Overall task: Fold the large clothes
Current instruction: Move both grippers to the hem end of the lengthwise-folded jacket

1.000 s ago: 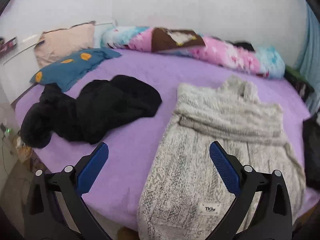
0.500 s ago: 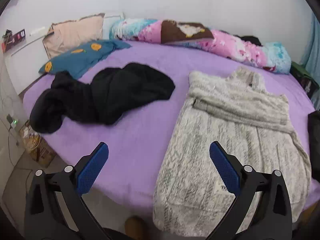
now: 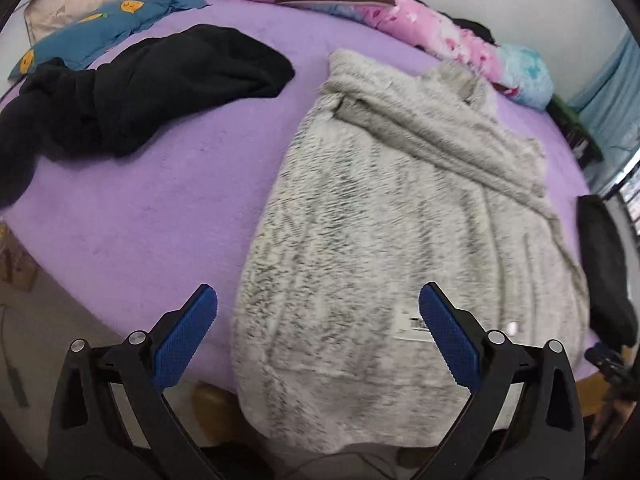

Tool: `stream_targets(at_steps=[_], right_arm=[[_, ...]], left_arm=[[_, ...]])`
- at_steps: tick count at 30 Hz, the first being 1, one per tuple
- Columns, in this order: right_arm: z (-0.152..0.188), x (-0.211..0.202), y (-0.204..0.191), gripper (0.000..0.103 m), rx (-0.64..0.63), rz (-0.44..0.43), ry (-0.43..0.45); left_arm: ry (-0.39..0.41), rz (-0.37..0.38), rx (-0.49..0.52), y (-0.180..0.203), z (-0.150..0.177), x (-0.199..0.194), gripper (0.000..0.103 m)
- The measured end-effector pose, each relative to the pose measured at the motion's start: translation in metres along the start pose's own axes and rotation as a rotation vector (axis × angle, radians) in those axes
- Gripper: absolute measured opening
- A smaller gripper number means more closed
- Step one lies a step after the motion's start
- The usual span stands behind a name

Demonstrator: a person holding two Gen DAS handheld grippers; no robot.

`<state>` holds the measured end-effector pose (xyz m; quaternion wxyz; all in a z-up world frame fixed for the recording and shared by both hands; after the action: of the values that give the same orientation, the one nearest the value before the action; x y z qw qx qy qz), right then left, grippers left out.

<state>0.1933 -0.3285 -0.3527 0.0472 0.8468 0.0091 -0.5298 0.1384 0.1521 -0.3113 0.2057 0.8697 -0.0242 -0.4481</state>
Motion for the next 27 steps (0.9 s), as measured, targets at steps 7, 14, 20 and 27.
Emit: stream_targets(at_steps=[7,14,20,27], right_arm=[[0.002,0.028,-0.001,0.097,0.035,0.008,-0.070],[0.022,0.054,0.004,0.097,0.097,-0.062,-0.179],[0.026,0.062,0.010,0.098,0.135,-0.066,-0.183],[0.032,0.062,0.005,0.098,0.206,-0.084,-0.256]], left_arm=[[-0.087,-0.030,-0.055,-0.038,0.007,0.032,0.097],[-0.220,0.167,-0.208,-0.062,0.033,0.045,0.097],[-0.261,0.173,-0.215,-0.080,0.047,0.043,0.097],[-0.279,0.180,-0.174,-0.076,0.045,0.052,0.097]])
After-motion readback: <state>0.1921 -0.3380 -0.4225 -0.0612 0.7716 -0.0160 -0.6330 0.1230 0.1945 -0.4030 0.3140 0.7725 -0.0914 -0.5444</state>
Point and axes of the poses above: each gripper's, at about its wrist camera, not at the fingertips, and x roughly the way its jaws point, y to its right, z to its underside, the point moved 5 cm from there along x, roughly the way its jaws point, and after that the axes turned 14 degrees about z, right-handed, at the moved point
